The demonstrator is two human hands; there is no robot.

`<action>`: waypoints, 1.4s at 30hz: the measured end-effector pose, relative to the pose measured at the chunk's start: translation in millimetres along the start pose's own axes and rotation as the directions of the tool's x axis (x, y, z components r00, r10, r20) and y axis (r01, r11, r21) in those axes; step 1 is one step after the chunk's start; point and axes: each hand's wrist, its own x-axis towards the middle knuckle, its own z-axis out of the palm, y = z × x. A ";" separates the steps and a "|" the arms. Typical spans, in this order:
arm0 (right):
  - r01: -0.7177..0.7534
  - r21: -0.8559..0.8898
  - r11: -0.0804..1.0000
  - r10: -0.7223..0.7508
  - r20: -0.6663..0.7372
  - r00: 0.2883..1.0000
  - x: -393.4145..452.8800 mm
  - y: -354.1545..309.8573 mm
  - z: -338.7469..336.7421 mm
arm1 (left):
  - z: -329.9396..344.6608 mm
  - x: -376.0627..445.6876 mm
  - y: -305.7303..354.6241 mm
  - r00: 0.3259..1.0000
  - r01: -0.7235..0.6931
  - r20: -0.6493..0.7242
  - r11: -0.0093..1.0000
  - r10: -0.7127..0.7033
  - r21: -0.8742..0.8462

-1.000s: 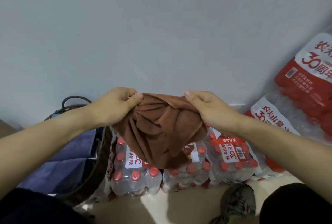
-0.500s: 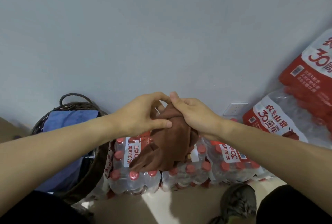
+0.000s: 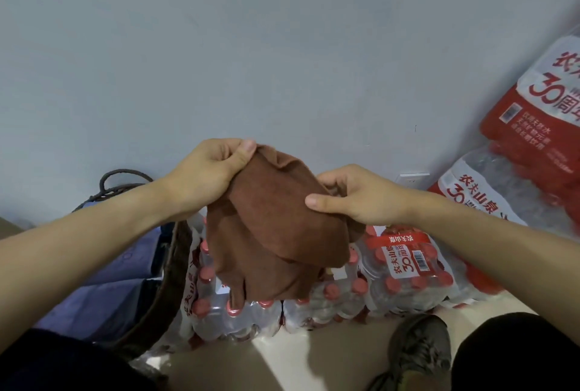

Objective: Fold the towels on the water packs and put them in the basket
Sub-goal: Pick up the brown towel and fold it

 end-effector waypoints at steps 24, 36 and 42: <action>0.143 0.011 0.990 -0.139 -0.166 0.976 2.6 -26.5 10.0 | 44.7 -2.3 7.8 0.979 -0.193 0.086 0.973 0.183 0.126; 0.012 0.117 0.993 0.066 -0.637 0.768 7.5 6.3 -25.7 | 34.6 -3.4 -10.9 0.985 0.038 0.162 0.994 -0.055 0.105; 0.029 0.337 0.941 0.248 -0.745 0.619 3.5 9.5 -35.4 | 31.4 -1.6 -12.1 0.987 0.091 0.132 0.995 -0.097 0.048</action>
